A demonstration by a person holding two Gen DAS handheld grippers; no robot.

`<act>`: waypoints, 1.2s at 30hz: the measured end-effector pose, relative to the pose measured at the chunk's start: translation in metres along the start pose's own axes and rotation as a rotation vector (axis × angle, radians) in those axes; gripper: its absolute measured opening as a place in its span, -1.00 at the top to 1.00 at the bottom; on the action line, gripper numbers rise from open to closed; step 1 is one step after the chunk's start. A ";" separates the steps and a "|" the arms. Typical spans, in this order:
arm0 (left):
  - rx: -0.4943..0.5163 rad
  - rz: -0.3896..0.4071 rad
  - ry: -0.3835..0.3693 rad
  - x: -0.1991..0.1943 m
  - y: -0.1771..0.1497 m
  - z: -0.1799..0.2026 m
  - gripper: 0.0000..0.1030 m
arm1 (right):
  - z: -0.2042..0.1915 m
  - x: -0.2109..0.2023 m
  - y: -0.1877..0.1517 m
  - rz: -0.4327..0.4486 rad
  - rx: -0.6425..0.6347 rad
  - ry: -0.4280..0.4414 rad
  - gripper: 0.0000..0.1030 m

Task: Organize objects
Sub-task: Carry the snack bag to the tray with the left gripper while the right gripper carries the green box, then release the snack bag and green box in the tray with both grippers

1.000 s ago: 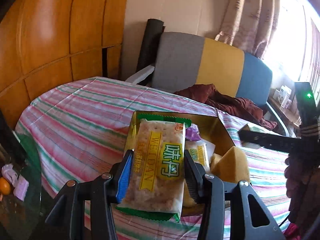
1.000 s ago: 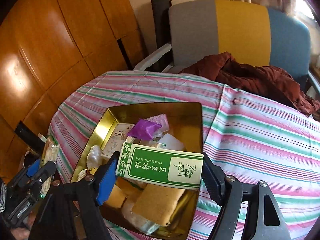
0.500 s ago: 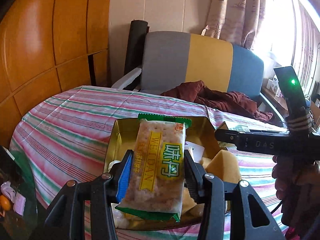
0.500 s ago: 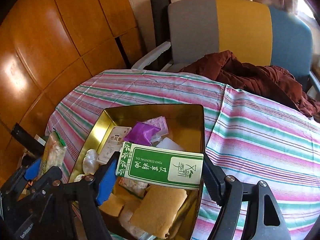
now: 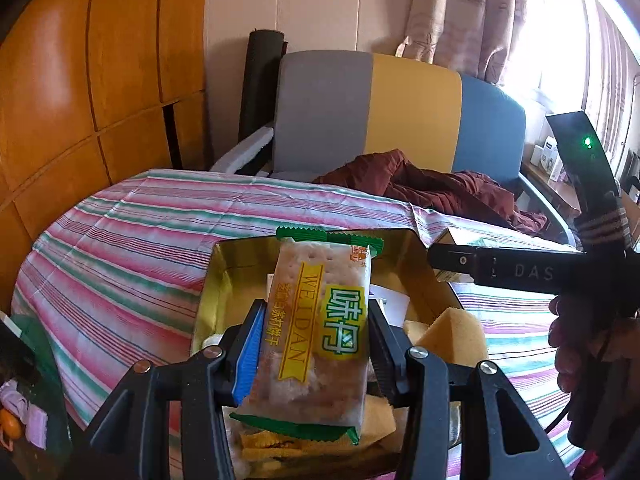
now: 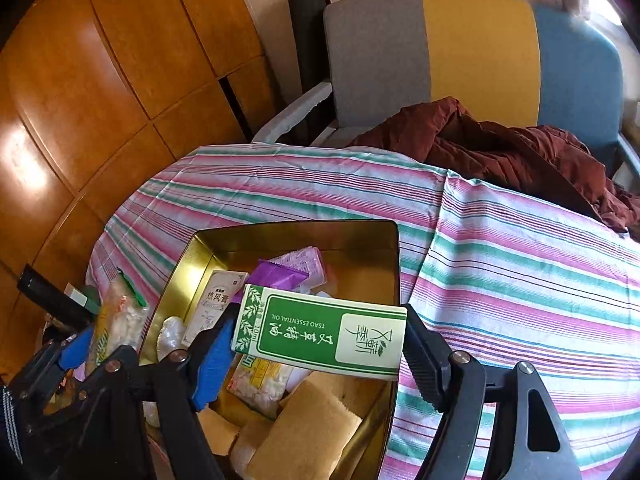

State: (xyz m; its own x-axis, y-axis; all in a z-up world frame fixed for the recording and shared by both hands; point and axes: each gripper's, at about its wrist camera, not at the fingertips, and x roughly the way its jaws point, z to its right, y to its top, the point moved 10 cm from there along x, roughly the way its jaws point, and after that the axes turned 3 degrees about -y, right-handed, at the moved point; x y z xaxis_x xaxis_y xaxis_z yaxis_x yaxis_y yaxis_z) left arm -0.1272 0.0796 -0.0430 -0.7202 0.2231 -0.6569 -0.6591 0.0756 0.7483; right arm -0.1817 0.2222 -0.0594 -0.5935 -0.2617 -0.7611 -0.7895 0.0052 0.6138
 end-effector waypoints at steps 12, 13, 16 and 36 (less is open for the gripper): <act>-0.082 -0.057 -0.112 0.036 0.012 0.005 0.06 | 0.013 0.017 0.014 -0.022 0.025 -0.021 -0.49; -0.086 -0.058 -0.115 0.039 0.014 0.005 0.03 | 0.013 0.019 0.015 -0.025 0.027 -0.017 -0.49; -0.105 -0.065 -0.132 0.048 0.018 0.005 -0.21 | 0.006 0.031 0.018 -0.047 0.037 0.014 -0.53; -0.123 0.007 0.039 0.004 -0.003 -0.028 -0.35 | -0.007 0.018 -0.008 -0.030 0.040 0.013 -0.89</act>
State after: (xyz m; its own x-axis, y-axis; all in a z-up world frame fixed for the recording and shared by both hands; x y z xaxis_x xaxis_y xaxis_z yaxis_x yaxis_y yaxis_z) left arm -0.1345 0.0527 -0.0502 -0.7313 0.1849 -0.6565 -0.6738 -0.0459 0.7375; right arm -0.1854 0.2107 -0.0764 -0.5672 -0.2747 -0.7764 -0.8129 0.0354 0.5813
